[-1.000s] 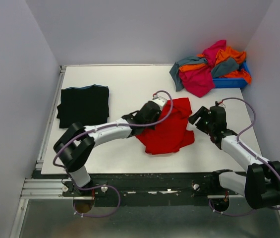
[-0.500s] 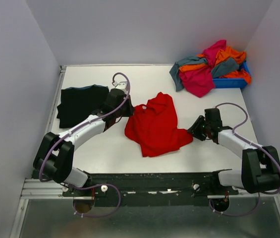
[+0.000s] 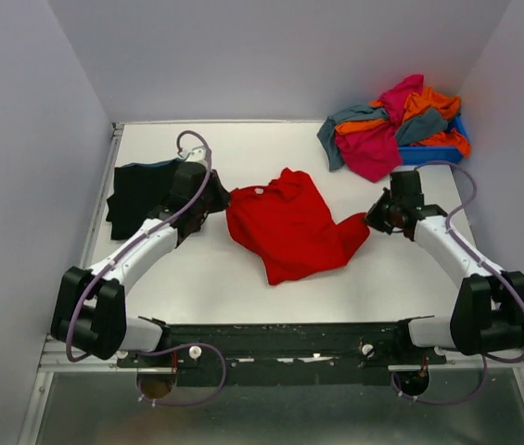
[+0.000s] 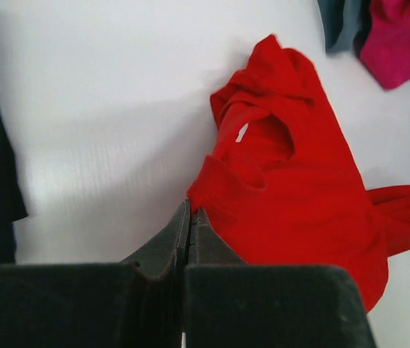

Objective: Fold and stack the t-shirts
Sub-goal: Flatten out the tshirt

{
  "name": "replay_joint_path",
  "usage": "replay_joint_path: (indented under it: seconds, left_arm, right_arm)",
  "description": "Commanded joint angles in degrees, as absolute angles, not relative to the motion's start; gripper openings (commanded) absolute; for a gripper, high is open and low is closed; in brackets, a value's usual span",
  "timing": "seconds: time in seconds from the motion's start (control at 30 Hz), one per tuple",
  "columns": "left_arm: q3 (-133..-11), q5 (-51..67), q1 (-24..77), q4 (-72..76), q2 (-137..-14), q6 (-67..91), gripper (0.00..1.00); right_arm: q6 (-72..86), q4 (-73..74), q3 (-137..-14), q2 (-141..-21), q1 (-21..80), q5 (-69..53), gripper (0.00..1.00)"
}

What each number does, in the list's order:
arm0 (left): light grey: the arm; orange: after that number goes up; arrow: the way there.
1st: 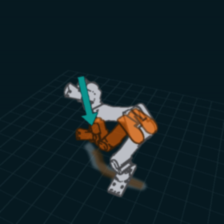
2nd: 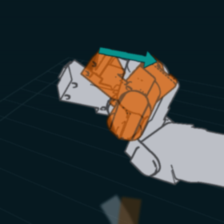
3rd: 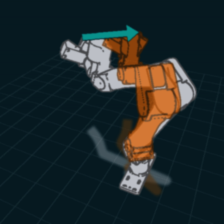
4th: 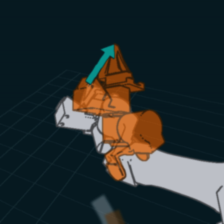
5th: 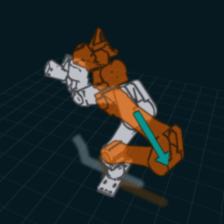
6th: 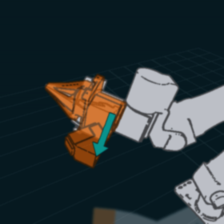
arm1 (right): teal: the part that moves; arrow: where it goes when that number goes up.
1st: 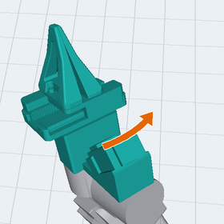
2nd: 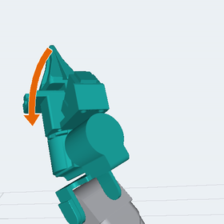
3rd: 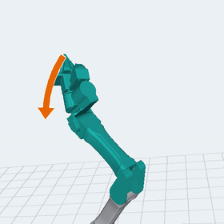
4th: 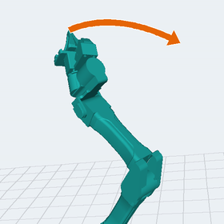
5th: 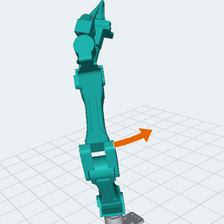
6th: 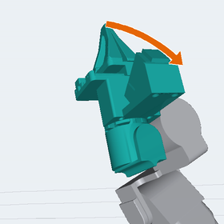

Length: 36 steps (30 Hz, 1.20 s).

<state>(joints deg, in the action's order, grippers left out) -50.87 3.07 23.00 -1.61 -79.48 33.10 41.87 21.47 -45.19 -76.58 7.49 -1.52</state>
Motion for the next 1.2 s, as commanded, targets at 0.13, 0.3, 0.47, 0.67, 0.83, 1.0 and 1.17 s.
replay_joint_path:
  seconds: [0.13, 0.3, 0.47, 0.67, 0.83, 1.0, 1.17]
  left_arm:
    - [-48.6, -1.1, 14.6, -4.1, -70.8, 40.9, 0.0]
    - [-46.6, 2.6, 13.7, 1.3, -72.2, 44.0, 0.0]
    - [-46.8, 6.7, 13.7, 5.8, -77.5, 46.1, 0.0]
    - [-47.1, 7.2, 13.7, 8.1, -77.9, 47.0, 0.0]
    - [-47.5, 6.8, 13.7, 6.9, -75.3, 46.7, 0.0]
    - [-47.3, 6.9, 13.7, 6.3, -74.0, 45.9, 0.0]
    - [-47.8, 7.0, 13.7, 5.5, -73.8, 45.3, 0.0]
  right_arm:
    - [44.6, 35.1, -62.6, -75.8, -7.5, 0.8, 0.05]
    - [40.5, 34.4, -67.0, -78.0, -8.9, -7.4, 0.92]
    - [37.7, 25.1, -55.7, -73.4, -8.9, -12.8, 0.91]
    - [37.4, 23.6, -46.6, -72.2, -8.9, -9.1, 0.73]
    - [38.8, 21.2, -44.0, -76.3, -8.9, -7.5, 0.65]
    - [40.5, 17.0, -46.8, -83.4, -8.8, -9.6, 0.65]
    - [42.9, 15.7, -51.5, -91.0, -8.4, -7.5, 0.37]
